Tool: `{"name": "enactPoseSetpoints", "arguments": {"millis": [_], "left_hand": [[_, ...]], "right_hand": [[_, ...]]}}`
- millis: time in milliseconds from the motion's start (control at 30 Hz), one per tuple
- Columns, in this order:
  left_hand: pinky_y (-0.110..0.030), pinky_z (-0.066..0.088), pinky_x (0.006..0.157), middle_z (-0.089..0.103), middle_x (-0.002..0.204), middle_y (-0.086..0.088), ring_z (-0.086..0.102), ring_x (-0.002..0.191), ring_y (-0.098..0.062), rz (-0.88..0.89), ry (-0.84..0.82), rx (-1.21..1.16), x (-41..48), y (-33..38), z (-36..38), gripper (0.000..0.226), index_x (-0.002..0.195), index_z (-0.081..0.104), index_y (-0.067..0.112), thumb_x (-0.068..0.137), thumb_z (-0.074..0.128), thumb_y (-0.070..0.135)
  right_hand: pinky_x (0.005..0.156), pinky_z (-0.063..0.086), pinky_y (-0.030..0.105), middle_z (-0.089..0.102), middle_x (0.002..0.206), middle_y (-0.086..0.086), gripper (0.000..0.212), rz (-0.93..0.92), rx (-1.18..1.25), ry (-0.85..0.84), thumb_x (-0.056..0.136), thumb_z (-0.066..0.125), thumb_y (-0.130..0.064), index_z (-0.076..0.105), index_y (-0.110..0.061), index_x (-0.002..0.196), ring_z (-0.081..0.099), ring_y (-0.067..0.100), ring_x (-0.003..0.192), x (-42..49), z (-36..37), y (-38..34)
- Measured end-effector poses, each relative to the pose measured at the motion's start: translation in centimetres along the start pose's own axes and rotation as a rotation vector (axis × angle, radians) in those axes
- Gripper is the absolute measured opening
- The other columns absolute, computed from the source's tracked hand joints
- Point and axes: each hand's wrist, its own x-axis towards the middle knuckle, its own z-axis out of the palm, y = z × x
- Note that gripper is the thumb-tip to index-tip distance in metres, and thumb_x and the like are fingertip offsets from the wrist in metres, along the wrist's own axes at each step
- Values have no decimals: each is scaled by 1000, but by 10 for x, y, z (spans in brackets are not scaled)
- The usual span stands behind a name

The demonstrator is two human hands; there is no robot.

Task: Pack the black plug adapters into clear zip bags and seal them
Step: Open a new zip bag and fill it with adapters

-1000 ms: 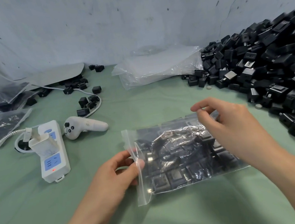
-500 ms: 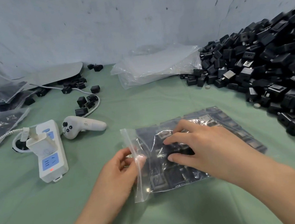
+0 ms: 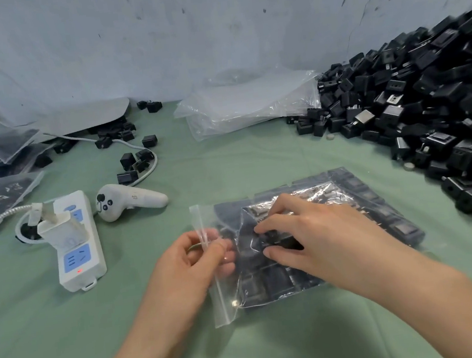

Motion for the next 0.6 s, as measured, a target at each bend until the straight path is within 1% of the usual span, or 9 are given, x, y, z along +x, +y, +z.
{"name": "enactPoseSetpoints", "arguments": {"millis": [67,167,233,300,400,467,533,600], "left_hand": [[-19,57,65,77,91,-12,75,83,-19,-17,-10,-31,1,1,0,6,96,65,8,90,67,7],[-20,57,63,77,91,-13,75,79,-19,-23,-2,-76,0,3,3,5,98,60,5,93,62,5],[-21,58,60,76,91,-19,75,76,-22,-43,11,-163,0,5,5,2,97,57,4,95,58,3],[-24,59,58,74,89,-24,76,75,-26,-66,-13,-224,-1,7,7,3,98,53,4,97,54,2],[-24,59,58,75,89,-23,76,81,-30,-75,-52,-240,-4,9,10,3,100,50,4,98,52,3],[-25,58,57,75,90,-23,76,79,-31,-75,-45,-239,-4,9,10,3,99,50,5,98,51,2],[-26,58,57,74,92,-24,75,76,-30,-80,-36,-236,-2,8,9,4,98,50,6,98,52,3],[-26,59,58,74,93,-26,75,77,-31,-85,-39,-247,-2,7,9,3,99,51,6,99,52,3]], "right_hand": [[73,47,34,39,131,-23,43,-15,2,-1,97,41,-63,47,-48,137,64,15,90,0,0,-1],[74,48,35,41,130,-23,44,-32,17,11,96,41,-63,49,-47,137,64,15,90,0,0,-2],[72,48,34,42,128,-22,43,-44,19,24,97,41,-62,51,-46,136,64,14,88,1,1,-3],[70,47,33,42,128,-22,40,-51,7,33,99,41,-59,50,-46,136,64,14,88,1,2,-5],[70,48,35,42,129,-21,37,-60,4,38,101,39,-53,49,-46,136,64,15,90,1,4,-8],[71,50,35,44,128,-20,36,-77,26,38,101,39,-52,50,-46,135,64,15,89,0,3,-11],[73,51,36,47,123,-20,35,-76,77,55,100,40,-53,52,-46,132,63,13,87,-1,0,-12],[74,50,35,49,117,-20,33,-48,133,112,99,41,-52,55,-47,129,61,11,82,-1,-5,-8]]}}
